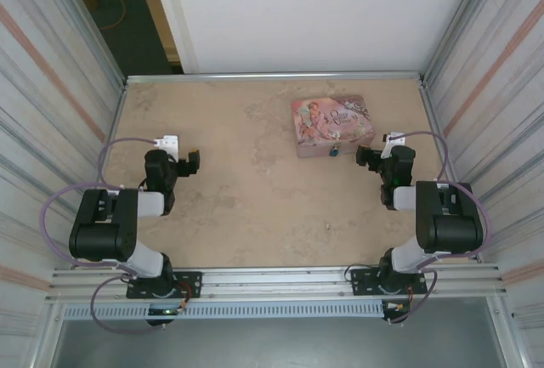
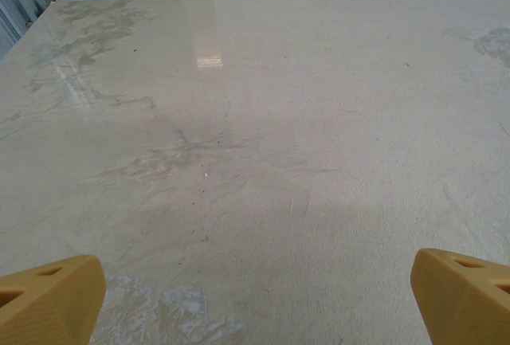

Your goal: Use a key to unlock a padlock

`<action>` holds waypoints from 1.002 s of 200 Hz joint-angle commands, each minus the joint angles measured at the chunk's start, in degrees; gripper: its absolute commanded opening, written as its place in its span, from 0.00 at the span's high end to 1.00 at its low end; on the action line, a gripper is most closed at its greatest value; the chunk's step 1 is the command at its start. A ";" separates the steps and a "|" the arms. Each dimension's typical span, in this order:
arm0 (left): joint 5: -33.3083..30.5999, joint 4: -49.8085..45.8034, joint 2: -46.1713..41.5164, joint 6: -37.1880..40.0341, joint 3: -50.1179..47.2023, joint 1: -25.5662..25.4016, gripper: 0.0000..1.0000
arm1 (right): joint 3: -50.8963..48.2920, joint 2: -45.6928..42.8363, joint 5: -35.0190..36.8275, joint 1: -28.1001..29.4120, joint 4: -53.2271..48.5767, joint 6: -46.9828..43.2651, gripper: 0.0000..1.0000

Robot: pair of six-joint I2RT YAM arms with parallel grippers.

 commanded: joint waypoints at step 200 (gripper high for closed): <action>0.71 -0.32 -0.04 -0.17 0.90 -0.13 0.01 | 0.42 0.26 -0.08 0.03 -0.52 -0.38 0.01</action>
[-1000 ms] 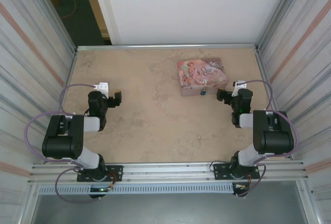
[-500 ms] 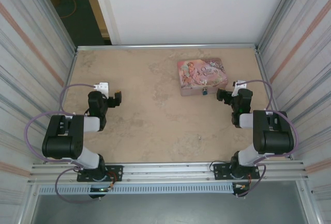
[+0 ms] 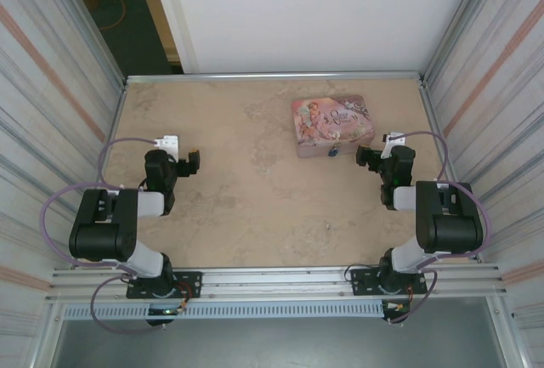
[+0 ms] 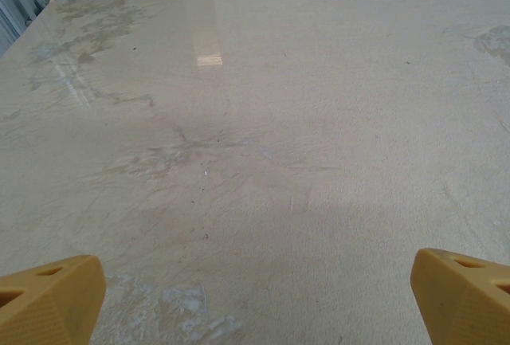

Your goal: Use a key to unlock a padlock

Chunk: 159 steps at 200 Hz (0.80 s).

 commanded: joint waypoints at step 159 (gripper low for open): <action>1.43 -38.36 -18.40 -15.47 18.48 -5.60 0.01 | 9.02 -22.62 -10.61 -5.91 -34.21 12.22 0.01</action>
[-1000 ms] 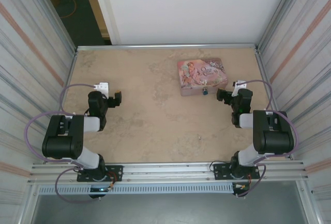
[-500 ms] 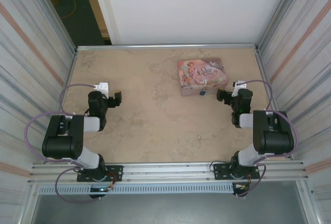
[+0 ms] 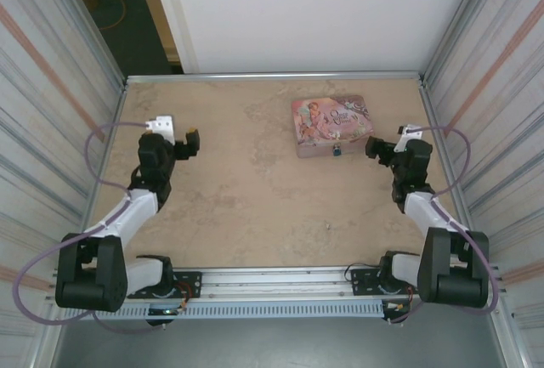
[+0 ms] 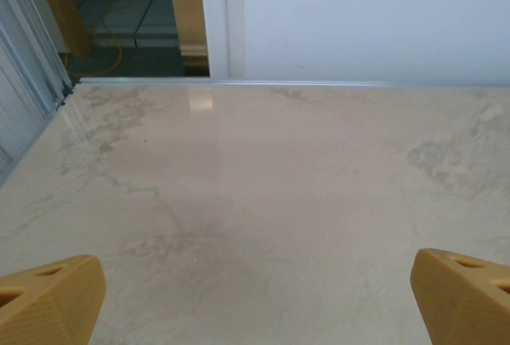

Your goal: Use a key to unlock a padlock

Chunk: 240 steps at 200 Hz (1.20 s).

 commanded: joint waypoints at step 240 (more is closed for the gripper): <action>31.45 -23.99 51.09 -30.18 55.34 -27.86 0.01 | 36.18 35.20 -34.28 -1.71 -26.56 7.33 0.01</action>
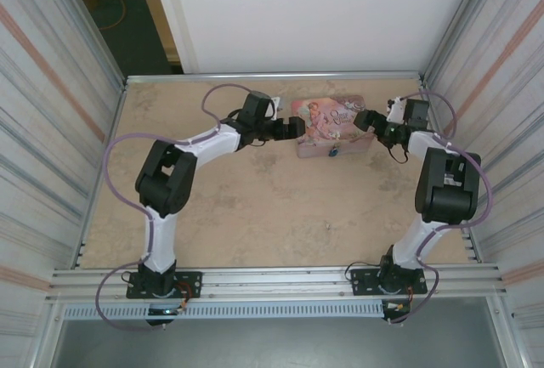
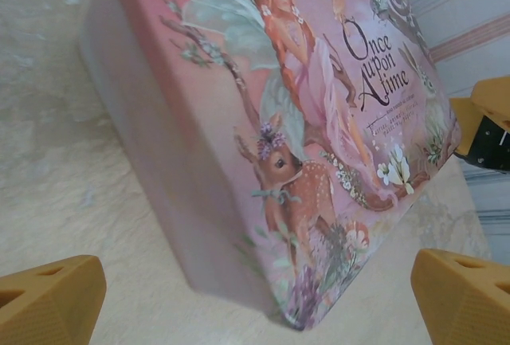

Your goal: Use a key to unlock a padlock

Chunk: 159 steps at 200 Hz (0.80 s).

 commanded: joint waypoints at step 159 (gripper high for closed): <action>4.45 -1.32 -13.94 0.78 -13.97 2.85 0.01 | -9.37 -12.02 1.20 21.63 -4.44 1.77 0.03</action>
